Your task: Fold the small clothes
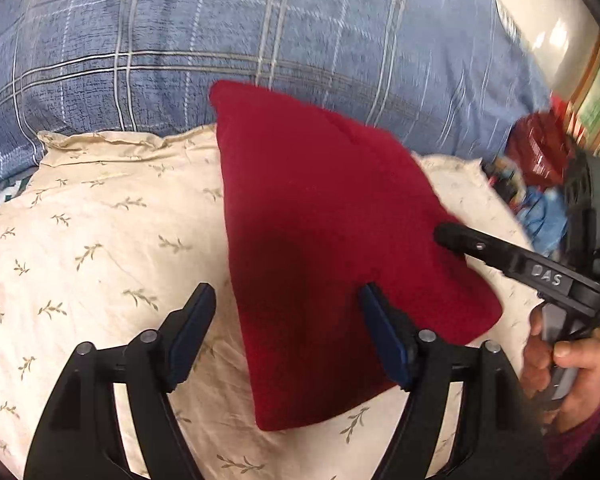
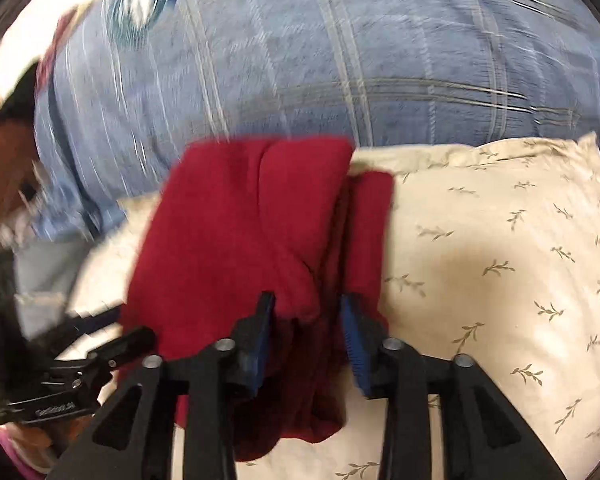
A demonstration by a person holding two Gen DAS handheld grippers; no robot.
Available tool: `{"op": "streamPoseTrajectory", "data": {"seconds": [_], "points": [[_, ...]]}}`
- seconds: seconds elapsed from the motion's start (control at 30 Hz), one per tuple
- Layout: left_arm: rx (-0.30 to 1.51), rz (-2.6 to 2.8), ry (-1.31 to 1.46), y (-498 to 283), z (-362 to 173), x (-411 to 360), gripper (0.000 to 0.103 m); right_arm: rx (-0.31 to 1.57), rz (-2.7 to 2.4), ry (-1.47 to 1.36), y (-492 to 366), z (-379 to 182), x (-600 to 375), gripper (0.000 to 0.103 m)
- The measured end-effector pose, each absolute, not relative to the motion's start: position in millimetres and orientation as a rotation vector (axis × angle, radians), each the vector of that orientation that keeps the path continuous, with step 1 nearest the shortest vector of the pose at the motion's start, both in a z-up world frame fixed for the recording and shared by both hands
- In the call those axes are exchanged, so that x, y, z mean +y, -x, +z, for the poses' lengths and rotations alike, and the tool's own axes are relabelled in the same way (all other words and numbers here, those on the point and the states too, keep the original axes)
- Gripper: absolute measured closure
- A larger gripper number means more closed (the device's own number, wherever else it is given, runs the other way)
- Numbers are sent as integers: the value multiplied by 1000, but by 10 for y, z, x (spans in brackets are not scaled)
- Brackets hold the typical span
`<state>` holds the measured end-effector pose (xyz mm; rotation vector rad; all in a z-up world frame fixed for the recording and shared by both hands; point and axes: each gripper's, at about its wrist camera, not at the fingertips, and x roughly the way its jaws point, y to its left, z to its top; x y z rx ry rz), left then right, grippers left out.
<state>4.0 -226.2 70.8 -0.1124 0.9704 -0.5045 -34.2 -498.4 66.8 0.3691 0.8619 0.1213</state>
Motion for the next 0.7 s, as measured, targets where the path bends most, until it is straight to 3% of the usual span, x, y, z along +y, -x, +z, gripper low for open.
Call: {"op": "streamPoseTrajectory", "data": {"seconds": [0.03, 0.07, 0.27, 0.4, 0.5, 0.57, 0.7], "points": [[968, -510, 142, -70, 719, -2214, 19, 827, 109, -407, 353, 688, -5064, 31], [969, -513, 173, -110, 722, -2178, 18, 801, 105, -433, 341, 692, -5115, 19], [1031, -549, 211, -404, 551, -2179, 18, 846, 197, -514, -24, 481, -5161, 17], [1079, -593, 307, -563, 362, -2216, 8, 910, 266, -533, -288, 217, -5020, 17], [1062, -597, 271, -556, 350, -2294, 7, 911, 263, -497, -313, 234, -4916, 34], [1071, -647, 254, -544, 394, -2353, 31, 896, 258, -495, -257, 310, -4918, 55], [1057, -677, 228, -417, 595, -2295, 48, 865, 299, -513, -84, 559, -4872, 64]]}}
